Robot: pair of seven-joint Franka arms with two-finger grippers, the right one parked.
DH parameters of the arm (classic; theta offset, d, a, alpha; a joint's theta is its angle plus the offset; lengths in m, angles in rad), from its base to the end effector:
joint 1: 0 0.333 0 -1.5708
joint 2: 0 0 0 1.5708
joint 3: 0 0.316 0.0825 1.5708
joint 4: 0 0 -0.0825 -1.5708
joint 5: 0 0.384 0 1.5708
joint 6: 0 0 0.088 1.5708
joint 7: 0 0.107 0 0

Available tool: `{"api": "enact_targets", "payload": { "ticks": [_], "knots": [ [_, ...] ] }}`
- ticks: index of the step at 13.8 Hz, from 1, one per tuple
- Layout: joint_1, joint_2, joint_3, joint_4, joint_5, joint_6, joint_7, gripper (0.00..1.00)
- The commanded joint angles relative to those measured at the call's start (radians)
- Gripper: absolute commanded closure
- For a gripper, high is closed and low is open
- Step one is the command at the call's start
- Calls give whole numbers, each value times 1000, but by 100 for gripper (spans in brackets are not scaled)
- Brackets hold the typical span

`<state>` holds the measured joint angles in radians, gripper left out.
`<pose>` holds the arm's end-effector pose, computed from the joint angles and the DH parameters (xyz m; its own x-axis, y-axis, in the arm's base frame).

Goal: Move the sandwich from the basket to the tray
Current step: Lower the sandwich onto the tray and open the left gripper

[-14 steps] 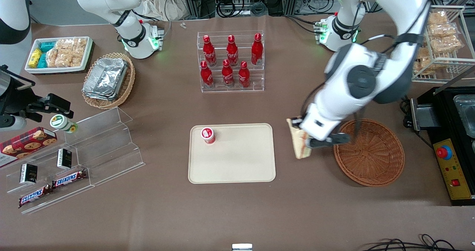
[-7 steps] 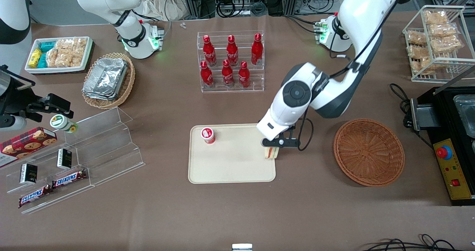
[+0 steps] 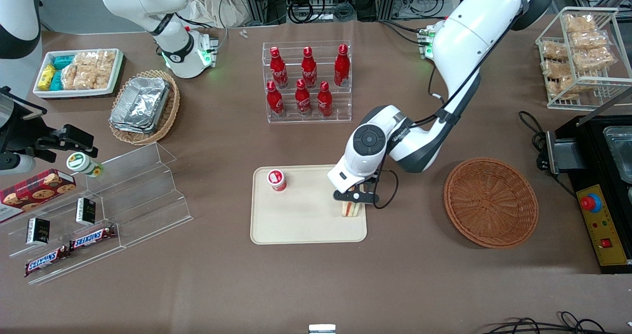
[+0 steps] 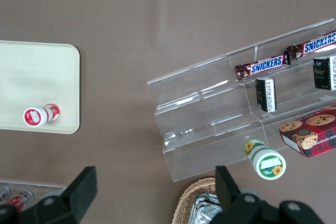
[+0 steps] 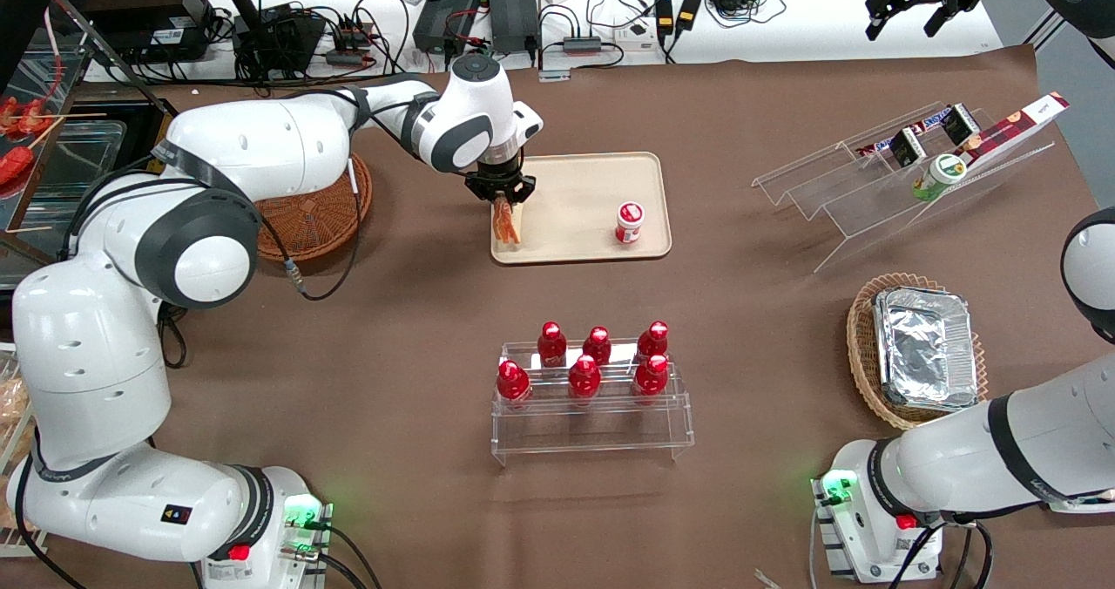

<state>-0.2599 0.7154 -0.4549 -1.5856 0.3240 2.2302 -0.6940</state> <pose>0.5614 -0.4141 0.2483 0.9927 -0.1203 -0.0113 -0.1198 -0.9921 0.0370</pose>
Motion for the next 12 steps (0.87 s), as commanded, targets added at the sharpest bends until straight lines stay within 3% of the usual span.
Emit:
{"api": "enact_targets", "payload": {
  "ticks": [1,5,7,12],
  "knots": [
    [-8,10,4,33,73,-1,-31,0],
    [8,-153,2,36,46,-114,-96,0],
    [40,-241,-1,47,-32,-205,-78,0],
    [200,-447,1,85,-221,-626,264,0]
  ]
}}
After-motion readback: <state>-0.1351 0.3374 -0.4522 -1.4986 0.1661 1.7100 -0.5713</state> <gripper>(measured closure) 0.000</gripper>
